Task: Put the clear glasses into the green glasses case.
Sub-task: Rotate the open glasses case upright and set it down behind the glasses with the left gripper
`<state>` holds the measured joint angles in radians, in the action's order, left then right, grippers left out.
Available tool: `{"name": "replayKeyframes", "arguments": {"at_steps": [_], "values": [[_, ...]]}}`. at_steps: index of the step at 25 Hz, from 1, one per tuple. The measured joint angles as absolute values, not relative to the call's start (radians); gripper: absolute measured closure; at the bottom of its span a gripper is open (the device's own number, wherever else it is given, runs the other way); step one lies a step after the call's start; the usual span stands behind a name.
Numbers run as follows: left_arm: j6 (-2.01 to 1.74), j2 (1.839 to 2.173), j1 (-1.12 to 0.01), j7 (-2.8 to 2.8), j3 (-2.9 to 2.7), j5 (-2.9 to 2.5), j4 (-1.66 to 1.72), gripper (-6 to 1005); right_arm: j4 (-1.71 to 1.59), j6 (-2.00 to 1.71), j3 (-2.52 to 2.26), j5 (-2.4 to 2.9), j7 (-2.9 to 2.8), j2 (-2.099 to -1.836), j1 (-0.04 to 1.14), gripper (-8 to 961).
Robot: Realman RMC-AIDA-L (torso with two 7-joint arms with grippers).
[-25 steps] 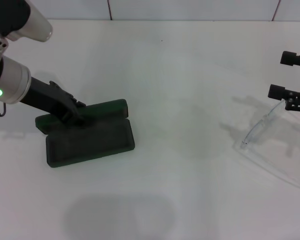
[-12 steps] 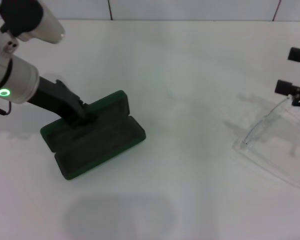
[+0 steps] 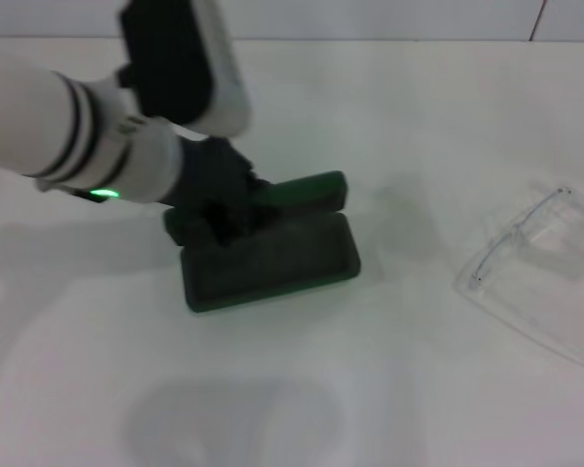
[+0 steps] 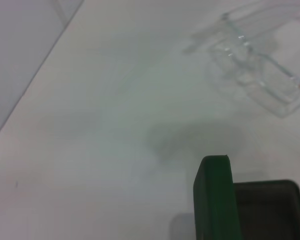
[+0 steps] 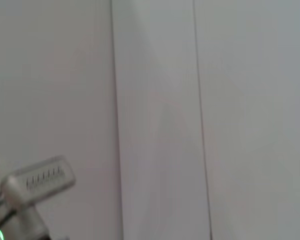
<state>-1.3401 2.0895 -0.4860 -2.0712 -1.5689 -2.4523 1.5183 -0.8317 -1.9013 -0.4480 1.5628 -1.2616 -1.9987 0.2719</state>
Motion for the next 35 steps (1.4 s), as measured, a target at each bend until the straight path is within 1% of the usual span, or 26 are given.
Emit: {"name": "replayKeyframes", "arguments": {"at_steps": [5,10,14,20,35], "values": [[-1.216,2.092,-0.498,-2.08,-1.721,-2.5,1.502,794,-0.805,-1.999,-0.341,1.567,-1.261,-1.992,0.239,93],[-1.126,2.093,-0.507,-2.102,-1.802,-2.524,1.486,794,-0.803,-2.027,-0.326,1.567,-1.261,-1.991,0.202,93],[-1.09,2.094,-0.553,-2.102,-1.84,-2.525,1.447,794,-0.803,-2.029,-0.324,1.566,-1.26,-1.991,0.18,94],[-1.041,2.096,-0.615,-2.101,-1.877,-2.518,1.385,794,-0.802,-2.029,-0.322,1.571,-1.26,-1.991,0.175,94],[-0.978,2.097,-0.643,-2.091,-1.904,-2.512,1.343,795,-0.801,-2.041,-0.304,1.574,-1.25,-1.991,0.174,94]]}}
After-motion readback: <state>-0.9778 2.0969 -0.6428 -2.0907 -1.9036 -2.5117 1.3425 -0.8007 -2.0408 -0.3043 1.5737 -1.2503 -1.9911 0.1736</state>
